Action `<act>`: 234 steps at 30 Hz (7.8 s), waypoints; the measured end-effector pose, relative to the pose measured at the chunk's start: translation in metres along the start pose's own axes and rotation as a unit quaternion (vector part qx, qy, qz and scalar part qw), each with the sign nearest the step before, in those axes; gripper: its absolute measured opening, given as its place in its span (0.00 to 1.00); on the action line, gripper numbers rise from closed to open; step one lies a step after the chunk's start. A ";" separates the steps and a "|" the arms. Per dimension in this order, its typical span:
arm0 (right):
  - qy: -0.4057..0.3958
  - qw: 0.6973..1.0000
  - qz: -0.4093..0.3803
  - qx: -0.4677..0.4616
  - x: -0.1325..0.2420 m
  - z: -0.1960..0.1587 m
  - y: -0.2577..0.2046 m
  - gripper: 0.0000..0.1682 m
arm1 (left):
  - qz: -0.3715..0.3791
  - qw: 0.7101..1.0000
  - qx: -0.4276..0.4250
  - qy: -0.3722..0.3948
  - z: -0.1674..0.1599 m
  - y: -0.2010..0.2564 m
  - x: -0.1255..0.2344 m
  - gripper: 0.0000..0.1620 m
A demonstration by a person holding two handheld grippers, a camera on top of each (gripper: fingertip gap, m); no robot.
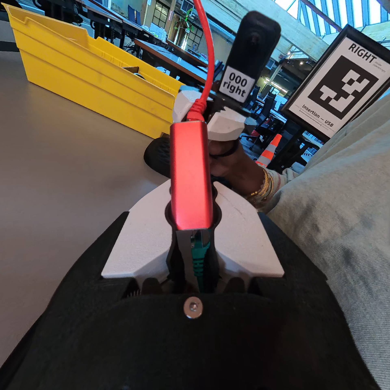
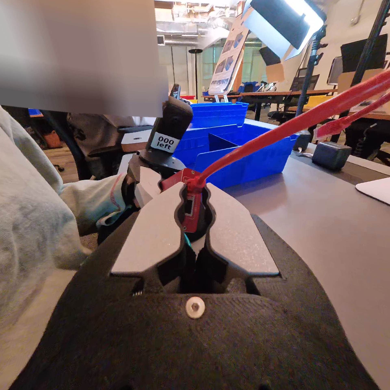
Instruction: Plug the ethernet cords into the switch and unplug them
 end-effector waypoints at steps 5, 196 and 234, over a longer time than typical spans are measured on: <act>0.030 0.999 -0.011 -0.011 -0.001 0.004 -0.003 0.08 | -0.024 1.000 0.010 0.013 0.004 0.003 0.002 0.18; 0.035 0.997 0.036 -0.056 0.012 0.011 0.001 0.09 | 0.029 0.989 -0.045 0.138 0.037 0.008 0.002 0.17; 0.204 0.965 -0.122 0.111 0.066 0.077 -0.001 0.07 | -0.100 0.934 -0.104 0.326 0.067 0.045 0.051 0.17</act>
Point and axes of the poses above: each gripper's, where its closed fingertips meet, x back along the fingers, z out of its top, y = z × x across the jaws, the point moved 3 cm from there along x, back along the fingers, and after that the axes turned 3 degrees about y, right-handed, at the moved point
